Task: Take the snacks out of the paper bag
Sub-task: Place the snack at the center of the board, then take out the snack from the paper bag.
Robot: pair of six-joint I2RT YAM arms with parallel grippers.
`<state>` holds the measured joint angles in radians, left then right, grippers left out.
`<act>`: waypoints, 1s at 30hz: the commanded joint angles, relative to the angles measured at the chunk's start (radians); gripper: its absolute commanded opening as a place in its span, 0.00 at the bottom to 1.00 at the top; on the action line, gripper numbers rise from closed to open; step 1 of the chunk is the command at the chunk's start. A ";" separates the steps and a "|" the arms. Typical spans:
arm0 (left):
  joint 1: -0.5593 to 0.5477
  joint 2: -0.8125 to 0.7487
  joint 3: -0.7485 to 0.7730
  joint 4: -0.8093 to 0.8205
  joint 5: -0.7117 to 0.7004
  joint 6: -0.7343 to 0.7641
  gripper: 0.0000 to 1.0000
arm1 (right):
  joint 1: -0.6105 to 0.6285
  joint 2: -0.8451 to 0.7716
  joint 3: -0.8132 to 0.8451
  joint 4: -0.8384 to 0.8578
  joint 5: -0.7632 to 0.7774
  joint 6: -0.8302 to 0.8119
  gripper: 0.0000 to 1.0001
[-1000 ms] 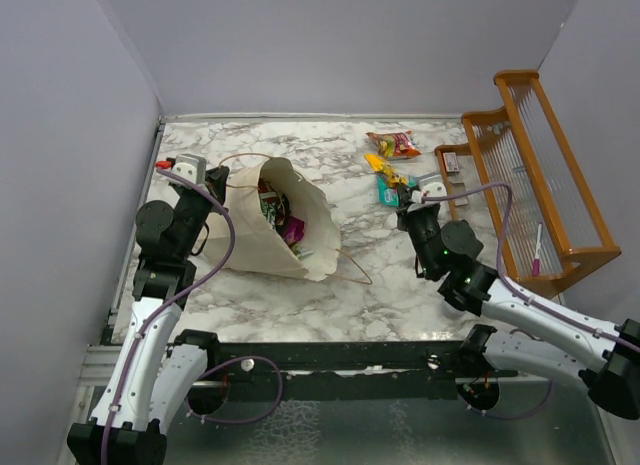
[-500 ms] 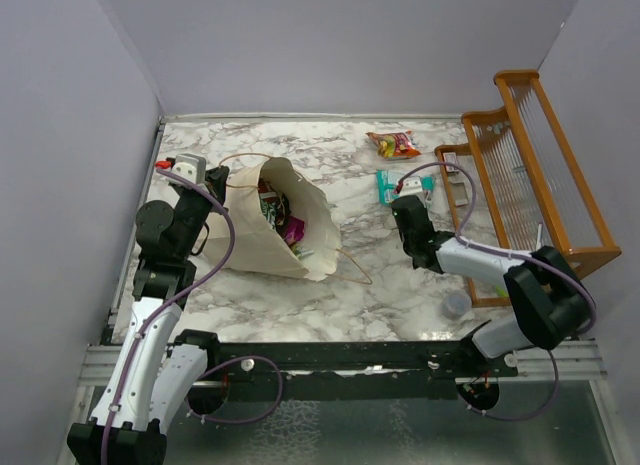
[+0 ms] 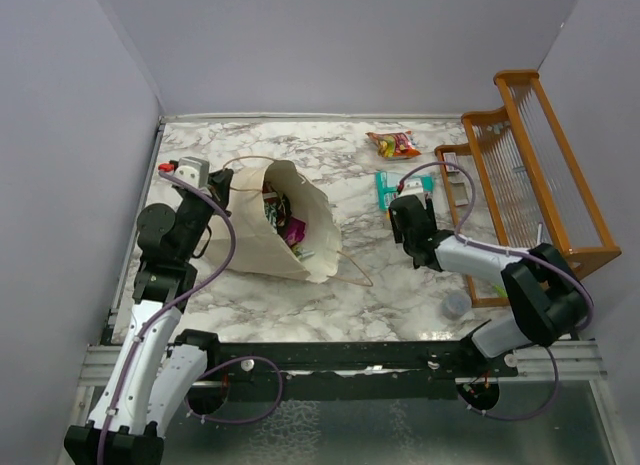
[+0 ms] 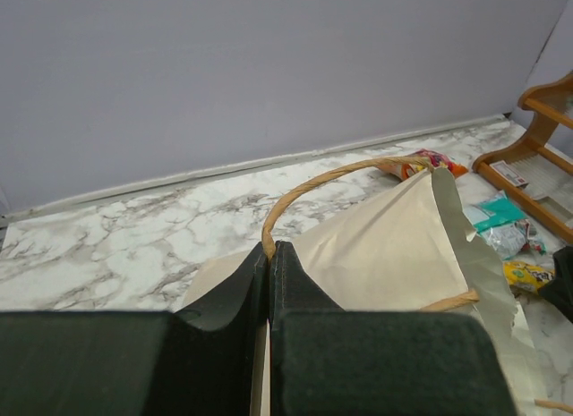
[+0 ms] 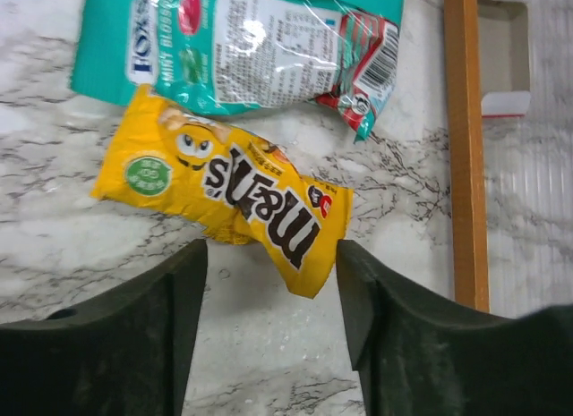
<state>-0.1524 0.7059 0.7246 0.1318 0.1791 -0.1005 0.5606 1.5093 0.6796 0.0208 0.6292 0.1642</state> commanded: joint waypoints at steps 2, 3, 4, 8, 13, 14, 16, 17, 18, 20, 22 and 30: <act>-0.009 -0.078 -0.027 -0.079 0.100 -0.072 0.00 | -0.005 -0.177 -0.020 0.028 -0.212 -0.003 0.67; -0.009 -0.094 -0.025 -0.103 0.129 -0.085 0.00 | -0.005 -0.208 -0.027 0.035 -0.274 -0.014 0.68; -0.009 -0.111 -0.029 -0.127 0.155 -0.101 0.00 | -0.005 -0.241 -0.032 0.042 -0.343 -0.030 0.69; -0.009 -0.198 -0.065 -0.233 0.224 -0.136 0.00 | -0.003 -0.350 -0.052 0.063 -0.674 -0.110 0.72; -0.009 -0.296 -0.105 -0.308 0.254 -0.186 0.00 | 0.022 -0.496 -0.127 0.166 -0.996 -0.149 0.73; -0.009 -0.304 -0.098 -0.317 0.246 -0.195 0.00 | 0.035 -0.525 -0.147 0.192 -1.034 -0.162 0.72; -0.009 -0.309 -0.086 -0.344 0.232 -0.205 0.00 | 0.075 -0.574 -0.189 0.247 -1.083 -0.186 0.70; -0.009 -0.309 -0.087 -0.352 0.232 -0.206 0.00 | 0.099 -0.594 -0.202 0.264 -1.114 -0.204 0.70; -0.009 -0.309 -0.092 -0.353 0.231 -0.207 0.00 | 0.124 -0.607 -0.212 0.275 -1.163 -0.234 0.68; -0.009 -0.307 -0.097 -0.348 0.219 -0.200 0.00 | 0.197 -0.625 -0.242 0.317 -1.224 -0.321 0.67; -0.009 -0.294 -0.086 -0.359 0.193 -0.187 0.00 | 0.287 -0.623 -0.261 0.358 -1.205 -0.410 0.66; -0.025 -0.270 -0.056 -0.426 0.101 -0.165 0.00 | 0.554 -0.382 -0.155 0.371 -0.860 -0.598 0.41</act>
<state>-0.1726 0.4442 0.6350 -0.2340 0.3683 -0.2779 1.0172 0.9981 0.4595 0.3298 -0.4541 -0.3065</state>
